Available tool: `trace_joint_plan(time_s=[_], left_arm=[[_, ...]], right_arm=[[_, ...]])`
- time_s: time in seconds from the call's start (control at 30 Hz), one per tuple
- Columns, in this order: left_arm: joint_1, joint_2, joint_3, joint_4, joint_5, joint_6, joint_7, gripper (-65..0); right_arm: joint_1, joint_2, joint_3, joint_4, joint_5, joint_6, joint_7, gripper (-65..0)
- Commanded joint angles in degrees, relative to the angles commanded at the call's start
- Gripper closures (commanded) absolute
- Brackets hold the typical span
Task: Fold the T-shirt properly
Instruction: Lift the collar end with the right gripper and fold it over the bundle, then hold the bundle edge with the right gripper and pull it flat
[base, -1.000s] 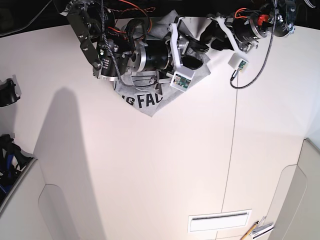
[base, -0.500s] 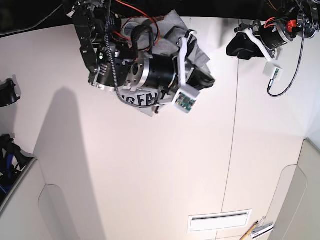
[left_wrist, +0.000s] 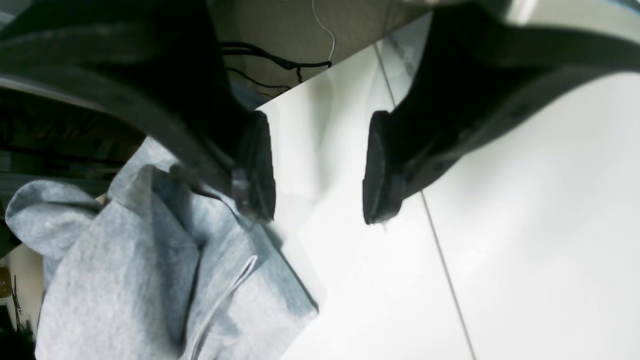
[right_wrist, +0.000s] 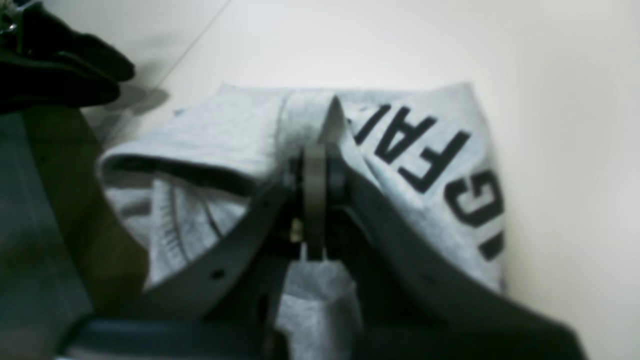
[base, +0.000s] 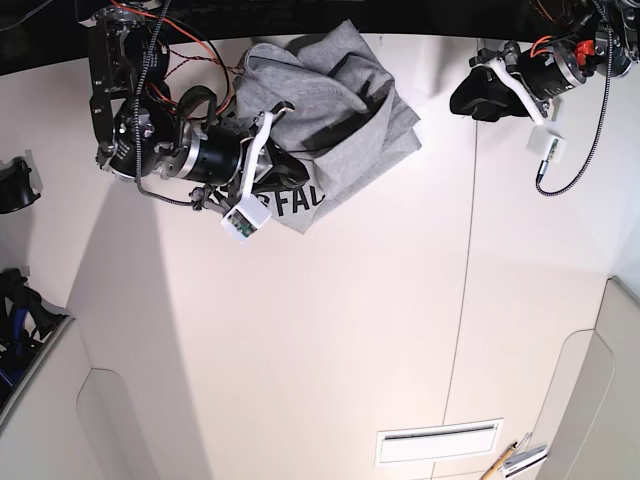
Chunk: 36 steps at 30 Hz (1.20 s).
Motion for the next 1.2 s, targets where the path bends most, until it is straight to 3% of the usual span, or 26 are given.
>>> trace_joint_plan(time_s=[0.07, 0.17, 0.37, 0.57, 0.73, 0.93, 1.2], left_arm=[[0.0, 0.0, 0.0, 0.0, 0.0, 0.0, 0.0, -31.9], [0.0, 0.0, 0.0, 0.0, 0.0, 0.0, 0.1, -31.9], [0.0, 0.0, 0.0, 0.0, 0.0, 0.0, 0.1, -31.9], [0.0, 0.0, 0.0, 0.0, 0.0, 0.0, 0.5, -31.9], [0.0, 0.0, 0.0, 0.0, 0.0, 0.0, 1.0, -31.9], [0.0, 0.0, 0.0, 0.0, -1.3, 0.0, 2.0, -31.9], [0.0, 0.0, 0.0, 0.0, -1.2, 0.0, 2.0, -31.9]], right_arm=[[0.4, -0.7, -2.3, -2.4, 2.4, 0.44, 1.0, 0.0], [0.5, -4.6, -6.8, -3.3, 2.1, 1.38, 2.8, 0.0], [6.8, -12.6, -15.6, -6.7, -3.3, 1.38, 4.8, 0.0], [9.5, -17.2, -16.3, -7.2, -0.4, 1.03, 2.3, 0.0], [9.4, -16.8, -15.5, -3.5, 0.9, 1.03, -2.3, 0.0], [6.7, -10.1, -14.3, 1.4, 1.6, 1.05, -4.6, 0.0], [-5.0, 8.1, -14.3, 17.6, 2.4, 1.25, -4.7, 0.0]])
